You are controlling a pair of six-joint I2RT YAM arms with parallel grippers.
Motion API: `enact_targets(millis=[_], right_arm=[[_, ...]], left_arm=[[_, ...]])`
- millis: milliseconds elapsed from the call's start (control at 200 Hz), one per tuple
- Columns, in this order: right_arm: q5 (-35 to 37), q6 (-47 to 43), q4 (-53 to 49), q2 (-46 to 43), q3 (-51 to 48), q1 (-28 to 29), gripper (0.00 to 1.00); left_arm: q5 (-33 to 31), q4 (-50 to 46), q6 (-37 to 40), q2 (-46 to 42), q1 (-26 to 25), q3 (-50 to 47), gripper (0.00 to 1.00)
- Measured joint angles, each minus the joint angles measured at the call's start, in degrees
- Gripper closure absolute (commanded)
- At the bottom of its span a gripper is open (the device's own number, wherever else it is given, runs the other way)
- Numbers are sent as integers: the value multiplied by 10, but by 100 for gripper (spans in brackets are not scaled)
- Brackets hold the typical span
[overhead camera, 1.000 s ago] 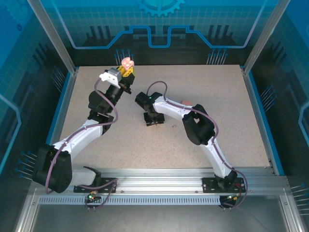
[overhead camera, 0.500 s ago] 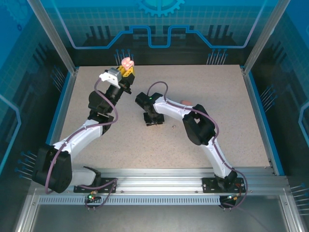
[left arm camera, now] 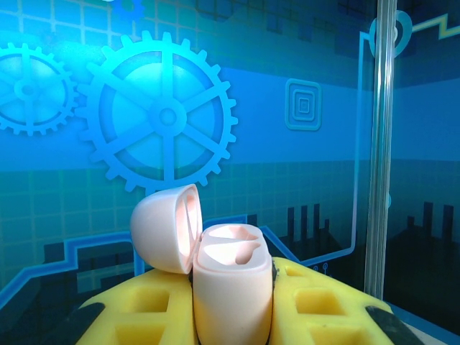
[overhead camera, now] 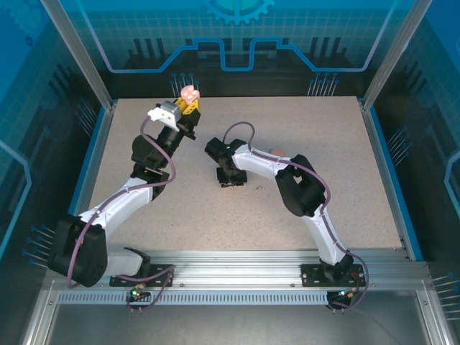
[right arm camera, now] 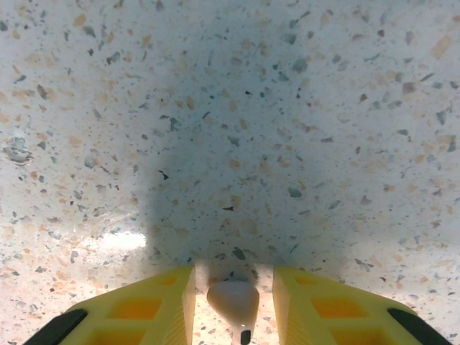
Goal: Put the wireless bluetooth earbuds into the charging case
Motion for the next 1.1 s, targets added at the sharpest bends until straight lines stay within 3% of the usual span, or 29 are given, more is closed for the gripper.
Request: enact_targets(millis=[250, 740, 1101], right_arm=[[0, 0, 0, 0, -1, -1, 69], [-5, 0, 4, -2, -1, -2, 83], [15, -1, 10, -49, -36, -10, 83]], left_arm=[[0, 0, 0, 0, 0, 0, 100], [6, -10, 0, 0, 0, 0, 100], [27, -10, -2, 0, 0, 0, 100]])
